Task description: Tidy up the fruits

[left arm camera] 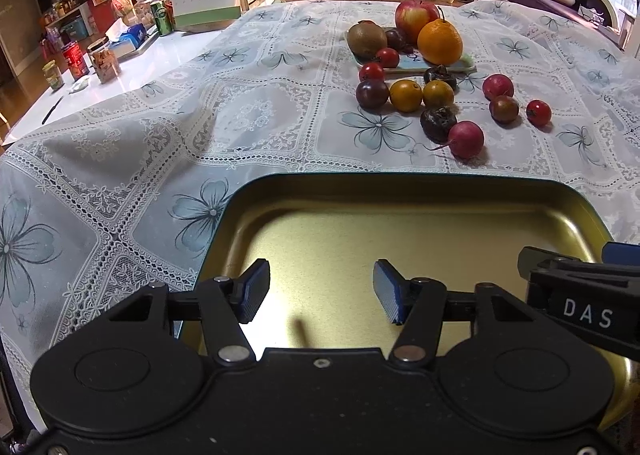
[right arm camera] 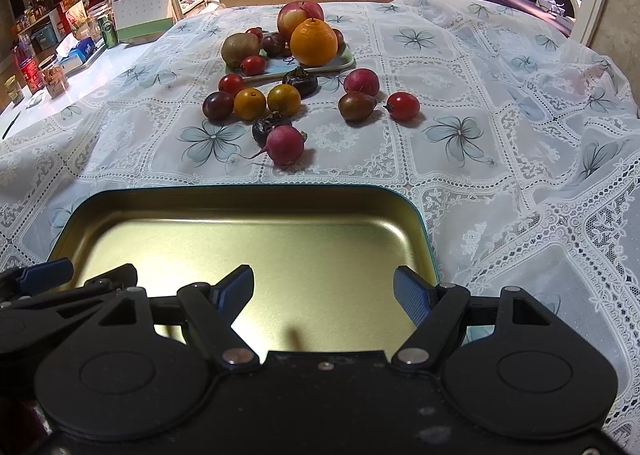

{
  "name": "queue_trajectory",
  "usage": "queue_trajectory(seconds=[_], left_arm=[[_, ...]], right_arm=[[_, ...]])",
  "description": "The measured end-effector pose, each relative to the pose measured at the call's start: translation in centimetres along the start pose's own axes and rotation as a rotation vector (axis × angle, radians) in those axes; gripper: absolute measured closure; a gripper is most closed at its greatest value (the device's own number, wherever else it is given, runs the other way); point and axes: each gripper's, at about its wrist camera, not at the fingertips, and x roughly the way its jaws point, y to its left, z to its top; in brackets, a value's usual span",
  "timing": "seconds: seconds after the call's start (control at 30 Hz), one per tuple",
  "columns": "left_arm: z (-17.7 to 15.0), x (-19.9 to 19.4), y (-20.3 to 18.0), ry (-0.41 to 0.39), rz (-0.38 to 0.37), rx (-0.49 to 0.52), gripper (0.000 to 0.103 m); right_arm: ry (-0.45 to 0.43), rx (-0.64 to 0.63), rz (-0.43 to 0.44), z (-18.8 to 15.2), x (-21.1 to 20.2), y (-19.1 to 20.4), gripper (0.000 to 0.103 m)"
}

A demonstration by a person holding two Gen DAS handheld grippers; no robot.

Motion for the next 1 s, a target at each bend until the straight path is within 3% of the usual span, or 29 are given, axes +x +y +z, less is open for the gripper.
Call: queue_trajectory(seconds=[1.0], left_arm=[[0.11, 0.47, -0.06, 0.014, -0.001, -0.001, 0.042]], right_arm=[[-0.001, -0.001, 0.004, -0.16, 0.09, 0.11, 0.024]])
